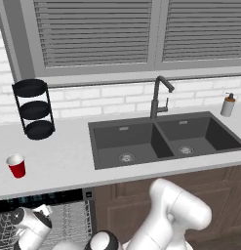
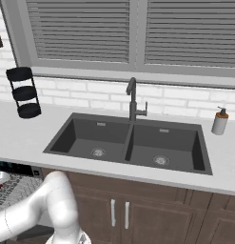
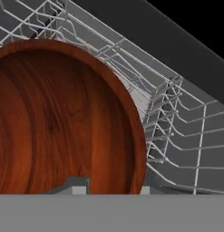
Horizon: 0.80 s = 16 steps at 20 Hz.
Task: Pick up the cup and bowl from the counter, place them in the dishwasher, and close the dishwasher door.
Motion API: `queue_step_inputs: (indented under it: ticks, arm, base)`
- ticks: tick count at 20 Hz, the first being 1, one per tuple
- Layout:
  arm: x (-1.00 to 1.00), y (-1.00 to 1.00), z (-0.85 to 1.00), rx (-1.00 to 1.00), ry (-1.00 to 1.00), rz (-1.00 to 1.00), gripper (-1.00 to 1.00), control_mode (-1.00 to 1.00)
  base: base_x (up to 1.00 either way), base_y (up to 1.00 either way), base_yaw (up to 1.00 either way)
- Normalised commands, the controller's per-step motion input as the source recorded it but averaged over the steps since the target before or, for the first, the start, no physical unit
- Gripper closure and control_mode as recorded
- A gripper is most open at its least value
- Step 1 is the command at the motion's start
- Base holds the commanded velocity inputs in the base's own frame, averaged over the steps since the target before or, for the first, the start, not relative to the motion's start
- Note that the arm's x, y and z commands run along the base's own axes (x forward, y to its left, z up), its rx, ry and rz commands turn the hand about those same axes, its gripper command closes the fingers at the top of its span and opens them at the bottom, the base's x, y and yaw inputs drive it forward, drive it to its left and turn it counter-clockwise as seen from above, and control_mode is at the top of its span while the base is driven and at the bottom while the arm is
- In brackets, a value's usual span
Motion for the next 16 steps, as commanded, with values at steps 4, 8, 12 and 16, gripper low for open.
queue_step_inputs:
  ticks: [4, 8, 12, 16]
  arm:
    - [0.00, 0.16, -0.50, 0.00, 0.00, 0.06, 1.00, -1.00]
    - [0.00, 0.17, -0.58, 0.00, -0.02, 0.05, 1.00, -1.00]
    - [0.00, 0.11, -0.53, 0.00, 0.00, 0.02, 1.00, -1.00]
    - [0.00, 0.07, -0.49, 0.00, 0.00, 0.00, 1.00, -1.00]
  base:
    - [0.00, 0.00, 0.00]
    - [0.00, 0.00, 0.00]
    - [0.00, 0.00, 0.00]
    - [0.00, 0.00, 0.00]
